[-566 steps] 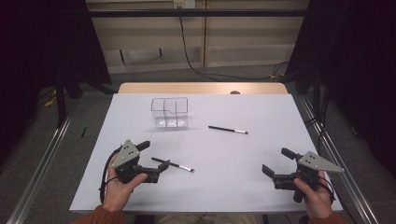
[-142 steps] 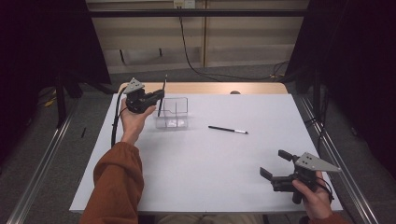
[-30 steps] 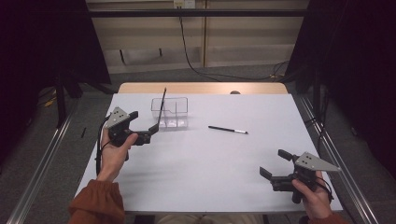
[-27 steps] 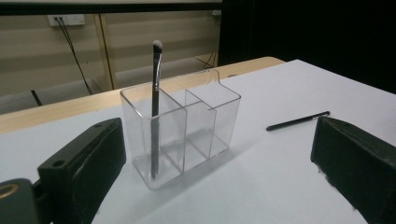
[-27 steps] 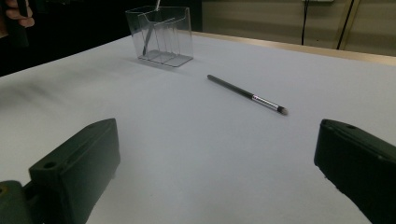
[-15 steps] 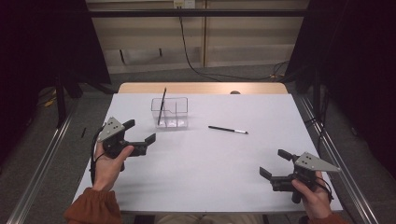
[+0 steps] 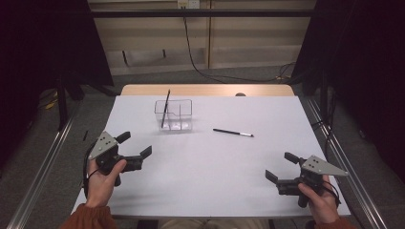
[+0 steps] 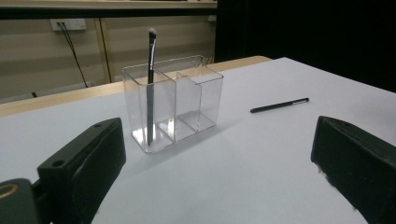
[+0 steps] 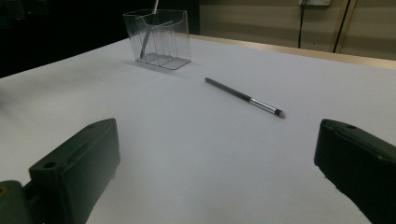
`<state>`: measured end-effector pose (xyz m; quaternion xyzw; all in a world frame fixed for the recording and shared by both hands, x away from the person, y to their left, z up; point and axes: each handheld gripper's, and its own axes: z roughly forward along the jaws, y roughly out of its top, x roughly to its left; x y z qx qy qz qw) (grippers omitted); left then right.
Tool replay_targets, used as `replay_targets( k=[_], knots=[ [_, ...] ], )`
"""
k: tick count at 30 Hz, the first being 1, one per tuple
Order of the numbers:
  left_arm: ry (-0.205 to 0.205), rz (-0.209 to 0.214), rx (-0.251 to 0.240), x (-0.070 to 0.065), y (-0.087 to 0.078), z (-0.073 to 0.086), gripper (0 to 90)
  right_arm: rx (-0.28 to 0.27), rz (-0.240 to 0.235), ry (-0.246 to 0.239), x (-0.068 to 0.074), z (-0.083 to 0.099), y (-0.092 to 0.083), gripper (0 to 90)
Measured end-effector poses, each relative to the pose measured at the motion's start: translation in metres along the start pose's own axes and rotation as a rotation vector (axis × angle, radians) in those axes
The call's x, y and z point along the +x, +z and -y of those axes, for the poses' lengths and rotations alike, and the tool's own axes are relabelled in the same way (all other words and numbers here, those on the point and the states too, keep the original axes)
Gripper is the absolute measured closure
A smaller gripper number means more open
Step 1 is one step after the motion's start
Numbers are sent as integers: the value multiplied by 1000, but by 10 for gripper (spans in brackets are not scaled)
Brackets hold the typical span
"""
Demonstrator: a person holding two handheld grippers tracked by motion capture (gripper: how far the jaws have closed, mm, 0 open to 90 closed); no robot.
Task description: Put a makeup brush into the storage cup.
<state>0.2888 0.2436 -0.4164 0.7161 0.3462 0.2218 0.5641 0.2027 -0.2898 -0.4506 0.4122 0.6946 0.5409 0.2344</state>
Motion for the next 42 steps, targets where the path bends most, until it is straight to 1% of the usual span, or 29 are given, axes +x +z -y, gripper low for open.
replay_targets(
  k=[1,2,3,6,9,10,11,12,13,15,16,18,20,21,22,24,26,27,29,30,33,35,37,38,40,42],
  knots=[
    [1,-1,8,-1,-2,1,32,1,-1,-3,0,0,0,0],
    [13,-8,23,-3,-5,2,32,1,-2,-3,0,0,0,0],
    [19,-13,27,-5,-7,3,33,0,-2,-2,0,0,0,0],
    [3,-1,11,-10,-15,5,34,1,0,1,0,0,0,0],
    [-2,-16,4,-13,-21,7,37,0,1,1,0,0,0,0],
    [-7,-27,10,-14,-22,8,37,2,3,-1,0,0,1,0],
    [-8,-23,7,-16,-23,9,37,2,2,-2,0,0,1,0],
    [0,-9,14,-17,-23,10,37,3,4,-1,0,0,1,0],
    [2,-5,15,-18,-23,11,37,4,7,-3,0,0,1,0],
    [4,0,16,-21,-24,14,37,0,11,-4,0,0,0,0],
    [5,-4,19,-22,-24,15,37,-2,13,-6,0,0,0,0],
    [-5,-4,16,-22,-26,17,37,-4,14,3,0,0,0,0],
    [-12,-8,12,-22,-28,19,37,-1,16,1,0,0,1,0],
    [-1,-17,19,-22,-29,20,37,-1,15,7,0,0,1,0],
    [-1,-19,18,-22,-30,21,37,-6,17,10,0,0,1,0],
    [-9,-16,19,-22,-31,24,37,-5,24,7,-1,0,0,0],
    [-13,-22,16,-21,-33,26,37,-10,25,7,-1,0,-1,0],
    [-23,-16,4,-21,-33,27,37,-10,25,6,-1,0,-1,0],
    [-40,-15,-1,-22,-34,30,35,-10,21,-3,0,0,-1,0],
    [-39,-17,10,-22,-35,31,35,-8,18,-3,0,-1,0,0],
    [-37,-23,12,-23,-38,32,35,-11,18,-3,0,-1,0,0],
    [-28,-35,18,-24,-41,33,35,-12,18,-1,0,-1,-1,0],
    [-38,-40,21,-24,-43,35,35,-12,16,1,-1,-1,-1,0],
    [-33,-42,25,-23,-43,36,35,-13,15,0,-1,-1,-1,0],
    [-41,-45,28,-23,-43,37,35,-15,12,-2,0,-1,-1,0],
    [-39,-45,35,-23,-43,38,36,-14,11,-3,0,-1,-1,0]
  ],
)
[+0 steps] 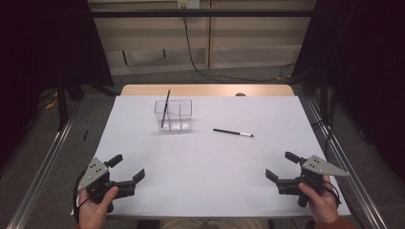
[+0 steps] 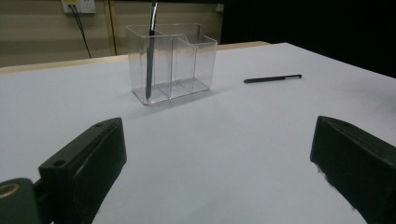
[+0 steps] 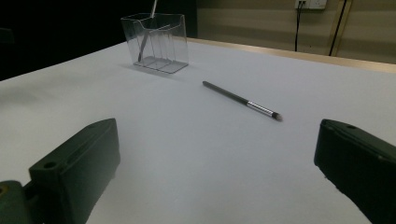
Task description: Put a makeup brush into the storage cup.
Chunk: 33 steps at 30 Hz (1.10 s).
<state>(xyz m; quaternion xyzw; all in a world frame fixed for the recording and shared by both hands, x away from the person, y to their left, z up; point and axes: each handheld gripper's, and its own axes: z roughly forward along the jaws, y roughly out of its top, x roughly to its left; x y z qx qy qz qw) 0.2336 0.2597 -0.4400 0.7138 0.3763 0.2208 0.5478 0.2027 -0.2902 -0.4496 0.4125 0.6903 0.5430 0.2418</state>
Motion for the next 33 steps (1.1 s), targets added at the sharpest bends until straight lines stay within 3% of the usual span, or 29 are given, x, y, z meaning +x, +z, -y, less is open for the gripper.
replay_targets(
  k=[11,13,19,33],
  knots=[
    [12,0,0,0,-3,1,36,-7,0,10,-1,-3,4,0],
    [-5,-4,4,-3,-3,0,38,-23,1,21,0,-4,4,0],
    [14,13,-2,-8,-6,0,38,-22,6,20,0,-8,9,0],
    [14,0,-4,-4,-7,0,39,-7,-38,-2,-7,-27,24,0]
  ],
)
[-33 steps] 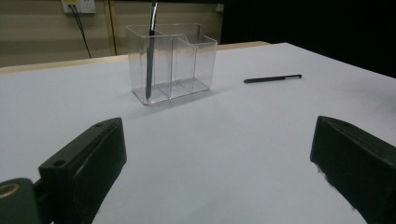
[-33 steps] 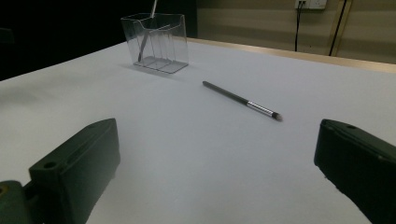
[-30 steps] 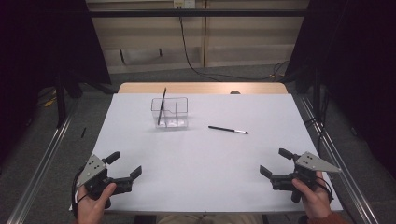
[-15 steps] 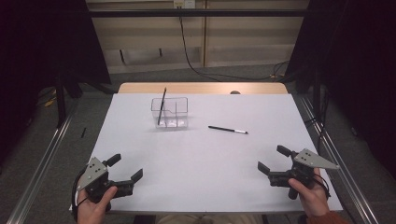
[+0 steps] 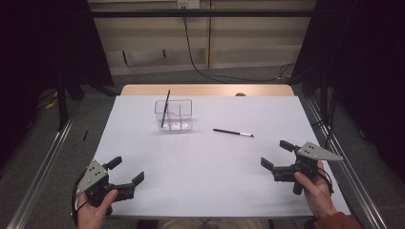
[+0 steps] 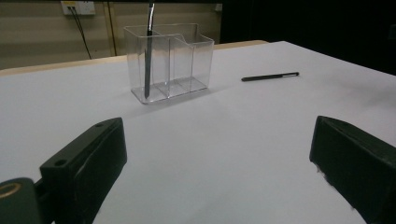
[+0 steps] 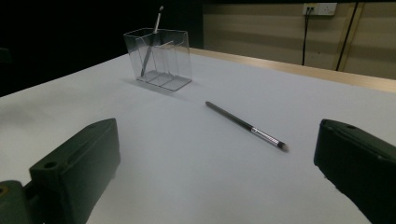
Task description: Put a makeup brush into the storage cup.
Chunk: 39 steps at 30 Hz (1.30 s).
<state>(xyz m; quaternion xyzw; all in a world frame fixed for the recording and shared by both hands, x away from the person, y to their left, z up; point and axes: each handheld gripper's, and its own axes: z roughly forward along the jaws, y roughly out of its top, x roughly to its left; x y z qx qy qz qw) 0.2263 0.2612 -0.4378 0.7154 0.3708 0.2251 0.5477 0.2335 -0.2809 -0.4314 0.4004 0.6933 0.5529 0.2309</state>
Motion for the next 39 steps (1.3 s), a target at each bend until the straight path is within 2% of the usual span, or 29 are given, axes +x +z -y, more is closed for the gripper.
replay_targets(
  k=[3,7,9,11,13,19,25,34,39],
  knots=[
    [-17,-2,-5,1,-1,0,39,8,-8,-13,-1,-4,6,0],
    [-5,-9,-10,0,-2,0,39,27,-30,-19,-3,-11,13,0],
    [2,-5,-6,1,-2,0,39,19,-14,-44,-4,-15,17,0],
    [-3,-4,-7,1,-2,0,39,21,-21,-38,-5,-19,20,0],
    [-5,-4,-3,2,-2,0,39,17,-16,-53,-6,-23,23,0],
    [17,-11,-2,3,-3,-2,39,10,-25,-67,-9,-33,35,0],
    [15,-8,0,3,-3,-1,39,44,-36,-91,-12,-40,47,0],
    [20,-8,2,3,-5,-1,39,54,-44,-96,-15,-57,62,0],
    [21,-5,3,2,-4,-1,39,78,-58,-94,-17,-63,73,0]
  ],
)
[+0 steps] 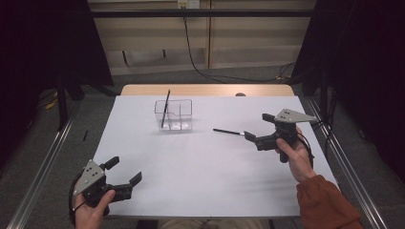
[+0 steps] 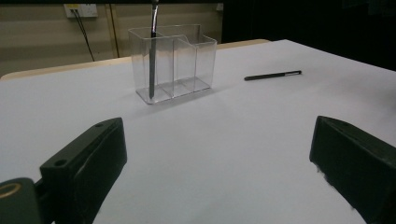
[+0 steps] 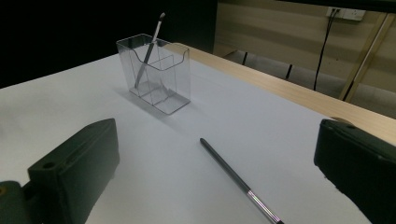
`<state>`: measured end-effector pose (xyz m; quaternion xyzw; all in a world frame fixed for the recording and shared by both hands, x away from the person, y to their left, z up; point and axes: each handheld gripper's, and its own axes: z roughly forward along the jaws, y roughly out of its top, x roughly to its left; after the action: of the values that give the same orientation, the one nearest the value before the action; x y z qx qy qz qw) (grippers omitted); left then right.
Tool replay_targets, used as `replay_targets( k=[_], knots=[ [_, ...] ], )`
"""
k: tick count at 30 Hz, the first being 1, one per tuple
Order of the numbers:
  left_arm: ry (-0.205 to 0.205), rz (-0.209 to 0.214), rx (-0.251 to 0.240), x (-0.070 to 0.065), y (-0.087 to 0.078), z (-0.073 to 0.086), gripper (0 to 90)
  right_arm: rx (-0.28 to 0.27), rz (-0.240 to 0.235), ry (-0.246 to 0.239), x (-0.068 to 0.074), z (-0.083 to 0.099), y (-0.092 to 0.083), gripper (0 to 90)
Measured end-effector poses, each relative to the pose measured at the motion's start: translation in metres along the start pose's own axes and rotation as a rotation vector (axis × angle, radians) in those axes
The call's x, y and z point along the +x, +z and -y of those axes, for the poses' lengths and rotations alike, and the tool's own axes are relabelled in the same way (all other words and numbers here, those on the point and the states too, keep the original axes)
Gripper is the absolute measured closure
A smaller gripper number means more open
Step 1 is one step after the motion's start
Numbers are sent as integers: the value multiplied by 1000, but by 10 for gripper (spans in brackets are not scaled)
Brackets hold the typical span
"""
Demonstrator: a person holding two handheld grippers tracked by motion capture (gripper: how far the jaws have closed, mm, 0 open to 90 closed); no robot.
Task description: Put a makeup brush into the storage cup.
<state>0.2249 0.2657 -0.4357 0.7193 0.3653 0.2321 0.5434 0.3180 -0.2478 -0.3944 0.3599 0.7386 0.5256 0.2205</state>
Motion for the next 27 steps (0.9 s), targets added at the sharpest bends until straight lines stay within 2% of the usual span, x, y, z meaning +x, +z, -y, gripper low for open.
replay_targets(
  k=[13,22,27],
  knots=[
    [5,1,3,0,0,0,39,14,10,-12,-11,-18,25,0],
    [13,11,1,0,0,0,38,40,17,1,-22,-23,39,0],
    [13,9,2,0,0,0,38,74,13,0,-27,-26,47,0]
  ],
)
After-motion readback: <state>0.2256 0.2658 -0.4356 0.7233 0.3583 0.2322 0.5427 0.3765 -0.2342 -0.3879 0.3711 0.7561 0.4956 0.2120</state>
